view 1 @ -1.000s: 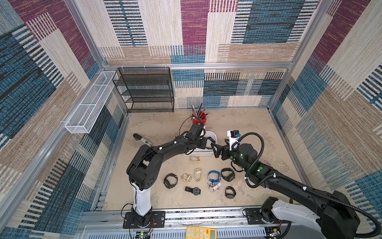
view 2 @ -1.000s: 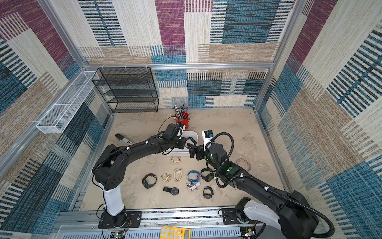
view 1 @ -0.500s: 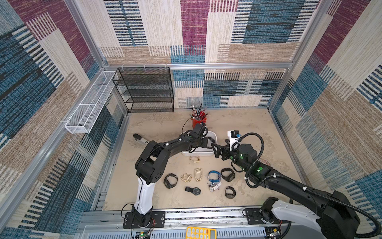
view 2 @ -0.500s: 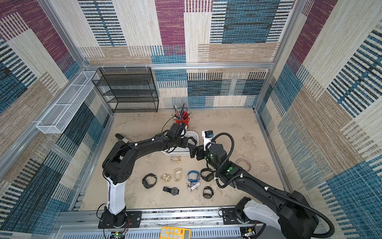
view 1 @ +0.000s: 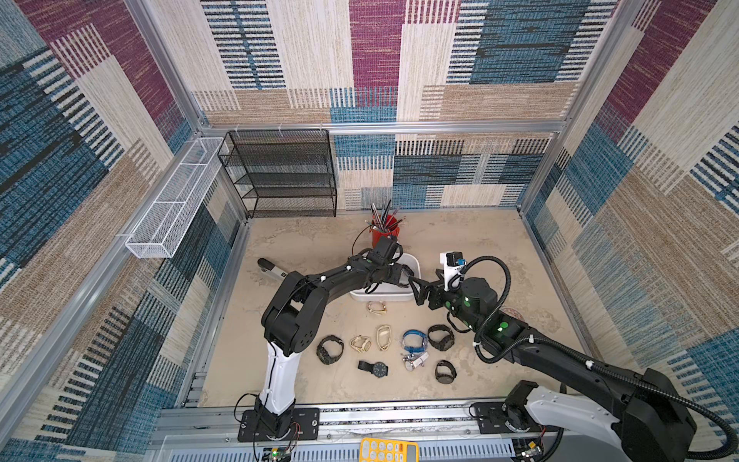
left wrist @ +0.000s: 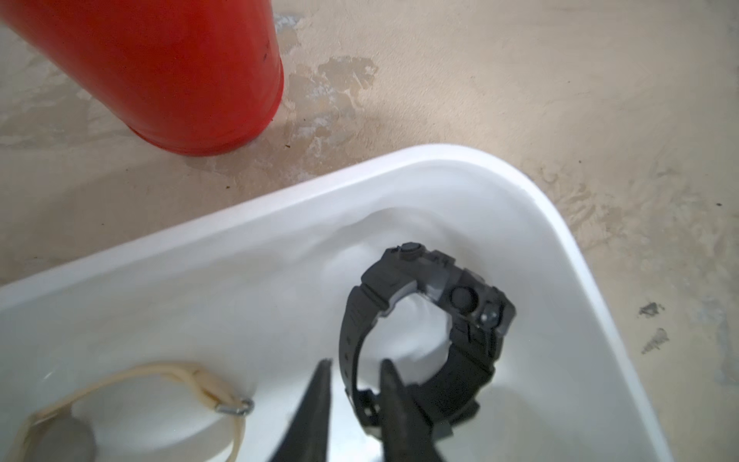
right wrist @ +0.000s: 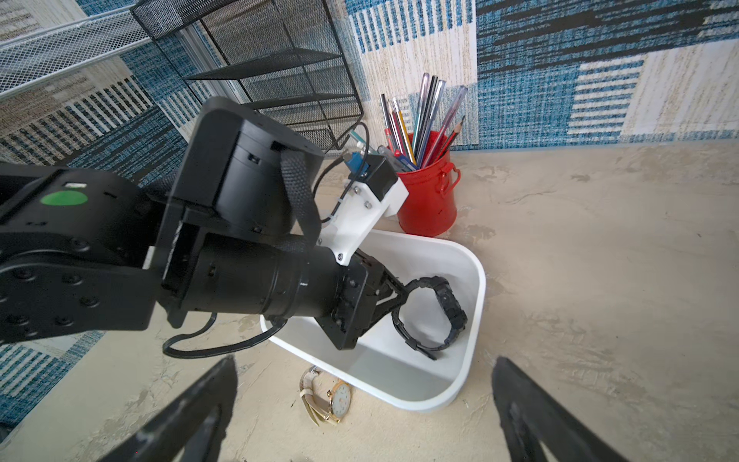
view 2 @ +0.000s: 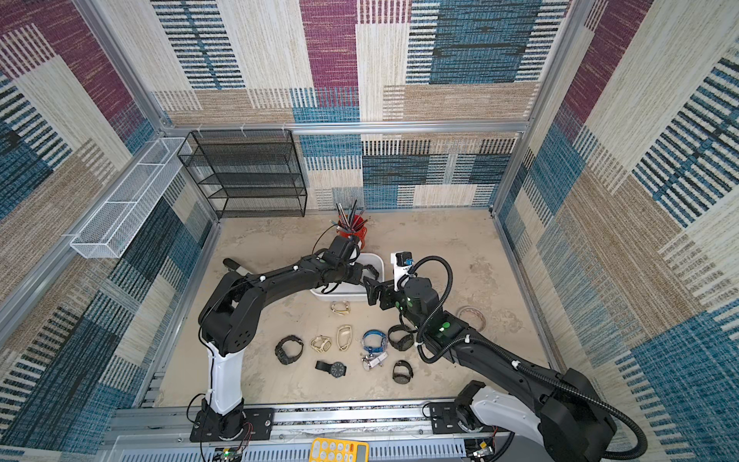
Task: Put the watch into the storage box
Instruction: Place the watch in the storage box, then pick up the watch at the center of the board.
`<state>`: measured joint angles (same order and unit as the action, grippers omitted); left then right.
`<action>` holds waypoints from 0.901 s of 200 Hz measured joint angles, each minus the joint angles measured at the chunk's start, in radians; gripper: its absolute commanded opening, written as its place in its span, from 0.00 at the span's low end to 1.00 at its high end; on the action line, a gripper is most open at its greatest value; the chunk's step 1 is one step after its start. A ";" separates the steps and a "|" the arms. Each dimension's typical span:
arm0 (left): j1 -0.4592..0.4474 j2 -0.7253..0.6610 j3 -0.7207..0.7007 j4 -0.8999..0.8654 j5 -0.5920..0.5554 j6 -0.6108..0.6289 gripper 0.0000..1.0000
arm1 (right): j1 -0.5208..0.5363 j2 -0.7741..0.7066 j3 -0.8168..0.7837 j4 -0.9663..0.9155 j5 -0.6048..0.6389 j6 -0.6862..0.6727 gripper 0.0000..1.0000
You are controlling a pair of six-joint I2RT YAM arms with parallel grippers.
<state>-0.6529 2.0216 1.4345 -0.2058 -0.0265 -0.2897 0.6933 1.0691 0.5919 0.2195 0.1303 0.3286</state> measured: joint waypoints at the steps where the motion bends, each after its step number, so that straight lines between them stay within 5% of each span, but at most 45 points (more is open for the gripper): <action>1: 0.000 0.000 0.000 0.000 0.000 0.000 0.58 | 0.000 0.000 0.002 0.000 0.000 0.000 1.00; 19: 0.000 -0.045 -0.034 0.005 0.002 0.000 0.78 | 0.000 -0.009 0.015 0.001 -0.009 0.000 1.00; 40: 0.000 -0.105 -0.078 0.019 0.003 -0.001 0.87 | 0.000 -0.013 0.025 -0.001 -0.016 0.000 1.00; 140: 0.000 -0.539 -0.529 0.224 0.002 -0.052 0.90 | 0.000 0.046 0.079 -0.041 -0.029 -0.009 1.00; 180: 0.000 -0.769 -0.717 0.275 -0.114 -0.076 0.92 | 0.000 0.143 0.142 -0.075 -0.068 -0.019 1.00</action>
<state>-0.6529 1.2522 0.7174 0.0692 -0.1402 -0.3653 0.6937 1.2121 0.7338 0.1448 0.0624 0.3092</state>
